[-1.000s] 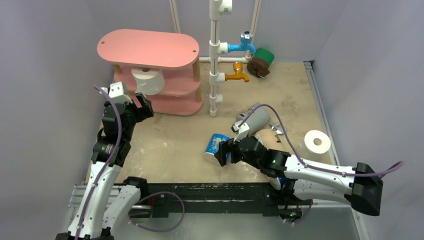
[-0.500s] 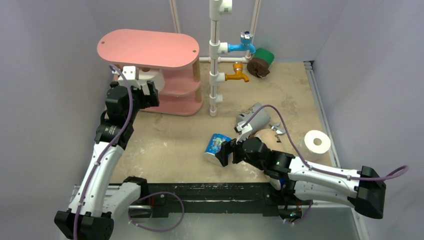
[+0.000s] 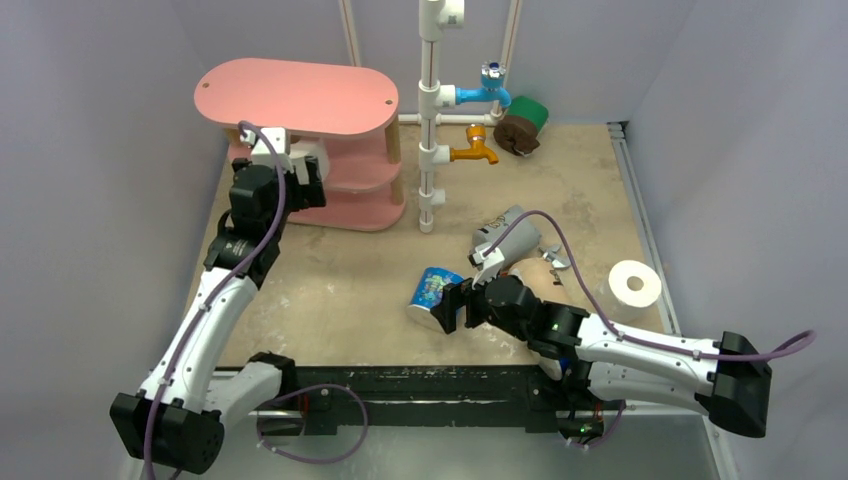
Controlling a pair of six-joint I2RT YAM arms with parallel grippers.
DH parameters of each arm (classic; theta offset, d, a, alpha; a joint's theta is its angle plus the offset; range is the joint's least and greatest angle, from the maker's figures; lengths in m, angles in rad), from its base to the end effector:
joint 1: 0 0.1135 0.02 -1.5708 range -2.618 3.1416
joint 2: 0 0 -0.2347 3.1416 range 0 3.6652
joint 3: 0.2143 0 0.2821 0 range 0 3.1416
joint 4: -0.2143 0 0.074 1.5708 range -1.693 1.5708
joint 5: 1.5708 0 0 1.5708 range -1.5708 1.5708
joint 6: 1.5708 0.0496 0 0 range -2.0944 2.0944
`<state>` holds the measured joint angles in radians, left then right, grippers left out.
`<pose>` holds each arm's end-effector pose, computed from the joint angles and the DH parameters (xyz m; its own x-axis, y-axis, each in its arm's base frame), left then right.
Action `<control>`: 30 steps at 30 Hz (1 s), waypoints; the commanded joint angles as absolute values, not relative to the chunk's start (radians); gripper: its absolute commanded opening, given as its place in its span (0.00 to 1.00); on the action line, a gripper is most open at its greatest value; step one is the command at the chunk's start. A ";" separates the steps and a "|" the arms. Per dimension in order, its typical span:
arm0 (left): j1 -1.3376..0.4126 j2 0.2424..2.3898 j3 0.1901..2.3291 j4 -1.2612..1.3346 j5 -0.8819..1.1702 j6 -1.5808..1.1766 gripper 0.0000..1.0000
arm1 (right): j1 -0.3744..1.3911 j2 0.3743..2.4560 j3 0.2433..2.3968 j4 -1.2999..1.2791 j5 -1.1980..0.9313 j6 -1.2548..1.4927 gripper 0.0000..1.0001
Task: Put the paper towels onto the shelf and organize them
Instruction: Place the paper towel on the shelf.
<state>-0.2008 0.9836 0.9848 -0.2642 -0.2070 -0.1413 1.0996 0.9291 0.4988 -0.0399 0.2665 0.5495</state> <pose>0.2802 -0.0466 0.3374 -0.2523 -0.0893 -0.9635 -0.0351 0.9959 -0.0831 0.1313 0.2290 0.1858 -0.5687 -0.0063 -0.8226 -0.5347 0.7627 0.3638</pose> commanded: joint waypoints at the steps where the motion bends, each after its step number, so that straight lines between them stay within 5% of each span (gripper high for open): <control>1: -0.237 1.024 0.987 -0.169 -0.306 -0.129 1.00 | 1.101 0.939 0.504 -0.008 0.257 0.541 0.94; 30: -0.314 1.229 1.069 -0.123 -0.666 -0.209 1.00 | 1.101 0.960 0.509 -0.014 0.272 0.542 0.94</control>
